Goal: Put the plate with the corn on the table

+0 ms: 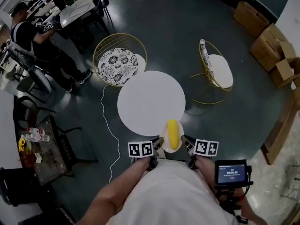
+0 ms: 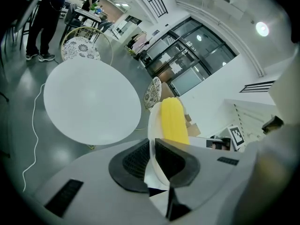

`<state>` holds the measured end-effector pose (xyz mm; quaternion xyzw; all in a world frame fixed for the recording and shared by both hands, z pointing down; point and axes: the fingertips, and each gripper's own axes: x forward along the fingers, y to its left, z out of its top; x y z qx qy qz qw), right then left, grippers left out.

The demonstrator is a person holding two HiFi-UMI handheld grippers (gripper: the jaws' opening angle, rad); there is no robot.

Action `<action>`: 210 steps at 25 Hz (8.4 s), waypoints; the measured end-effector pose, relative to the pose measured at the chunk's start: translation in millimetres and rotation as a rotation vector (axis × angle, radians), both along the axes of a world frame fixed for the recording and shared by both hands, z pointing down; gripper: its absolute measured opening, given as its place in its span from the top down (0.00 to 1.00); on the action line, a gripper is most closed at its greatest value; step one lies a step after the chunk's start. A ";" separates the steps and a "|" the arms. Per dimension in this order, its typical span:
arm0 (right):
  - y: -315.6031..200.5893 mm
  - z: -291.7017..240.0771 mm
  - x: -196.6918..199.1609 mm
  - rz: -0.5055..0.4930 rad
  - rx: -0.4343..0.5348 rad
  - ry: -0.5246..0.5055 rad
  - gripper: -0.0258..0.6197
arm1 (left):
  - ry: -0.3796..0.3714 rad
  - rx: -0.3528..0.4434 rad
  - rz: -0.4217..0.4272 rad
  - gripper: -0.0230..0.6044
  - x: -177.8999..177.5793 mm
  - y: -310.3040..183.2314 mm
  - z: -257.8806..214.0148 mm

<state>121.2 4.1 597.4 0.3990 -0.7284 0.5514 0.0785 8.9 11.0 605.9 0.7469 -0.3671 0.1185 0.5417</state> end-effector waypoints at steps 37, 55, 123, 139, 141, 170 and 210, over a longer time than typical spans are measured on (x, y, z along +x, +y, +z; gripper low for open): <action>-137.4 16.6 -62.2 -0.234 -0.014 0.029 0.90 | -0.009 -0.038 -0.174 0.90 -58.0 -117.7 22.5; -185.0 35.0 -55.0 -0.310 -0.049 -0.006 0.90 | -0.033 -0.053 -0.259 0.90 -50.9 -152.9 39.1; -294.5 184.1 -94.5 -0.511 -0.182 0.116 0.90 | -0.181 -0.220 -0.353 0.89 -83.2 -255.1 179.1; -303.0 166.6 -99.5 -0.441 -0.004 0.130 0.90 | -0.232 -0.114 -0.436 0.88 -105.7 -254.3 160.8; -300.6 161.2 -98.8 -0.431 0.016 0.144 0.90 | -0.241 -0.091 -0.428 0.88 -112.1 -251.8 151.9; -211.1 75.7 -81.8 -0.346 0.135 0.049 0.95 | -0.164 0.071 -0.326 0.95 -98.4 -138.3 73.2; -121.8 -27.2 -58.5 -0.254 0.339 -0.051 0.95 | -0.173 0.349 -0.214 0.95 -73.2 -72.4 -24.0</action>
